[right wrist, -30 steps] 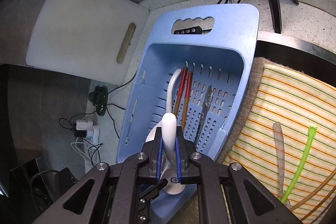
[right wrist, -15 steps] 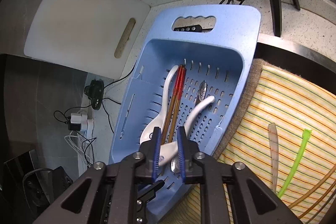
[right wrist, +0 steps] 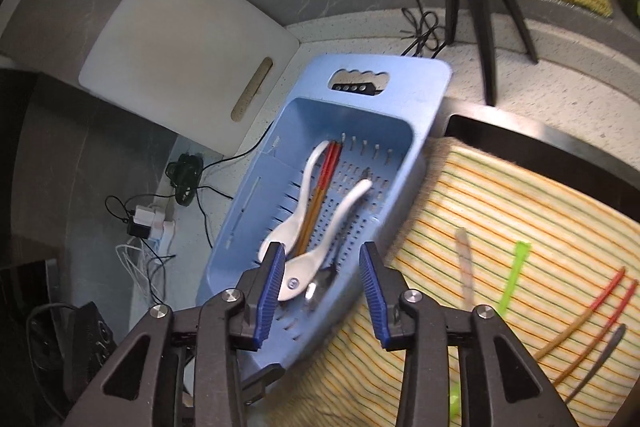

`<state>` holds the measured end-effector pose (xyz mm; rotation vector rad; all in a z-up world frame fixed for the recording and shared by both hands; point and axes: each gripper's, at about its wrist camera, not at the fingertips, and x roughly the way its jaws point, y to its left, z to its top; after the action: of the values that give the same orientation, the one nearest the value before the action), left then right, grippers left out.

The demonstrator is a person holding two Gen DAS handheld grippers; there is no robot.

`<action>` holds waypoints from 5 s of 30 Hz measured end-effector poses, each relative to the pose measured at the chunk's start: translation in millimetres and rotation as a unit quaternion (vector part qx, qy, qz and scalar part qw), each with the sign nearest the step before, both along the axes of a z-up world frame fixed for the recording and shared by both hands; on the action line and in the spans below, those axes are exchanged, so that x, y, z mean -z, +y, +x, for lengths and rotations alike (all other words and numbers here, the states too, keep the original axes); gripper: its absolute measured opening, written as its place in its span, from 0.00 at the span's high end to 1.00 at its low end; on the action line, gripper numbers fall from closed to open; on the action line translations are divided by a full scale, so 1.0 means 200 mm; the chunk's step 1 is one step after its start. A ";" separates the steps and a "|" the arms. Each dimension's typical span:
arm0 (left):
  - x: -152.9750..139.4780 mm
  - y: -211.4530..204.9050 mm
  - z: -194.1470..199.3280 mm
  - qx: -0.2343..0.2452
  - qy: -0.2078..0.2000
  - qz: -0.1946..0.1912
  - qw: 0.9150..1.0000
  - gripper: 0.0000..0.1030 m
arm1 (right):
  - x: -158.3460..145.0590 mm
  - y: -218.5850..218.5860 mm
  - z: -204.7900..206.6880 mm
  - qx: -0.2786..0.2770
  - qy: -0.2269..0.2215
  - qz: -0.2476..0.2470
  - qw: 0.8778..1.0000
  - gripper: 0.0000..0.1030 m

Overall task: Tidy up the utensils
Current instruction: 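Open the left gripper to drop the white spoon, withdraw, then move the left gripper over the towel to the steel fork, then lower the left gripper onto the steel fork handle and close, then lift the steel fork with the left gripper and carry it into the basket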

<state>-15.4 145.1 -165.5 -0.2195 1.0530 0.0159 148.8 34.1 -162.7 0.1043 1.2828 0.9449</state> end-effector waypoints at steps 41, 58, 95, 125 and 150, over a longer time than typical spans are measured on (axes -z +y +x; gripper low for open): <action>0.09 -0.68 0.04 0.108 0.009 -0.025 0.994 0.42 | 0.14 -1.46 -0.33 0.235 -0.038 -0.019 0.971 0.37; 0.18 -0.89 0.05 0.210 0.029 -0.038 0.977 0.53 | 0.40 -1.26 -0.23 0.183 0.102 0.051 0.976 0.64; 0.32 -1.02 0.05 0.223 0.052 0.005 0.973 0.73 | 0.65 -1.21 -0.10 0.138 0.200 0.082 0.966 0.74; 0.35 -1.11 0.22 0.230 0.055 -0.003 0.972 0.74 | 0.73 -1.27 -0.10 0.139 0.245 0.118 0.952 0.81; 0.22 -0.96 0.17 0.217 0.024 -0.052 0.975 0.82 | 0.59 -1.22 -0.16 0.153 0.234 0.119 0.953 0.97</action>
<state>18.5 -46.5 -209.5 -0.0801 1.1339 -0.4303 116.2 -209.8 -280.8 0.7330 1.5225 0.8250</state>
